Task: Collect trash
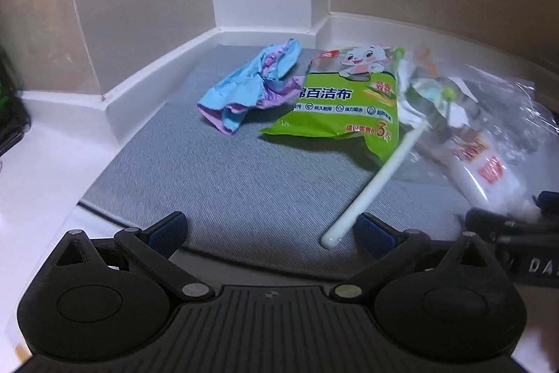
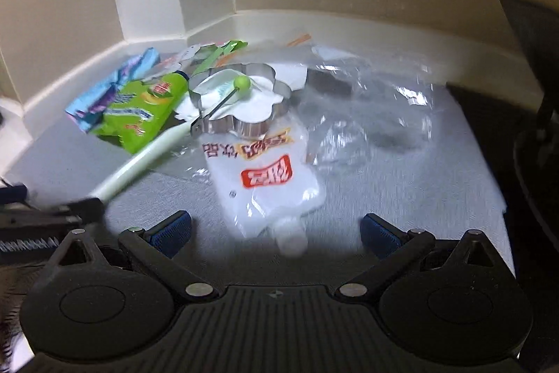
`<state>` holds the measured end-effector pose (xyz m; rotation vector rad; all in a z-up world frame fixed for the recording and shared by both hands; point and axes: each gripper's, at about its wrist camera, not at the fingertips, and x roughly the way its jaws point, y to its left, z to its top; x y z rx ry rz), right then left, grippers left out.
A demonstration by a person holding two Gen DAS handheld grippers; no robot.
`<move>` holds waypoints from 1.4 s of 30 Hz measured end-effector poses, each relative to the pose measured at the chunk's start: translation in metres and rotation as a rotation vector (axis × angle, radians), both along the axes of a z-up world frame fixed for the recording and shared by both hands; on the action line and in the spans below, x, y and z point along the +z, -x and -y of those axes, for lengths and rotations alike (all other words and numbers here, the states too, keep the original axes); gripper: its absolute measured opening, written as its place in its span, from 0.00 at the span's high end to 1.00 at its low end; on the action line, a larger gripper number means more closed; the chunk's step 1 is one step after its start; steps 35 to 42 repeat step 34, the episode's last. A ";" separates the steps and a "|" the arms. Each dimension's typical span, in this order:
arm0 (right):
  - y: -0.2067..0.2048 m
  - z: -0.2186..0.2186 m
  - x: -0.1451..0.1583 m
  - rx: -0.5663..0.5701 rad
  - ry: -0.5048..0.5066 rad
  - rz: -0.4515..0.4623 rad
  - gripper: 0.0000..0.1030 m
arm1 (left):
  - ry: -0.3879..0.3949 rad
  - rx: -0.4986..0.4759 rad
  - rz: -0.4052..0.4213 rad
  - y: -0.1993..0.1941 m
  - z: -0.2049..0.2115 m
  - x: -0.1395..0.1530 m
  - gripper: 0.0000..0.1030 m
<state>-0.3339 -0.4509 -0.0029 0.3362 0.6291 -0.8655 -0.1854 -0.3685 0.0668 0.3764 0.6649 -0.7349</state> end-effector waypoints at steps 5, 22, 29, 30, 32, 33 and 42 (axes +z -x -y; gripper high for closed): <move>-0.021 0.008 -0.003 -0.018 0.029 -0.019 0.00 | 0.004 -0.042 0.070 -0.013 0.003 -0.007 0.00; -0.032 0.016 -0.006 -0.066 0.049 0.003 0.00 | 0.066 0.005 -0.036 -0.034 -0.009 -0.011 0.00; -0.032 0.014 -0.007 -0.062 0.049 0.003 0.00 | 0.066 0.003 -0.036 -0.034 -0.008 -0.011 0.00; -0.032 0.014 -0.007 -0.060 0.050 0.003 0.00 | 0.066 0.003 -0.036 -0.034 -0.008 -0.011 0.00; -0.033 0.015 -0.006 -0.057 0.049 0.003 0.00 | 0.066 0.003 -0.036 -0.034 -0.008 -0.011 0.00; -0.034 0.016 -0.006 -0.055 0.049 0.004 0.00 | 0.065 0.004 -0.035 -0.036 -0.006 -0.011 0.00; -0.035 0.017 -0.006 -0.054 0.048 0.006 0.00 | 0.065 0.006 -0.036 -0.037 -0.005 -0.011 0.00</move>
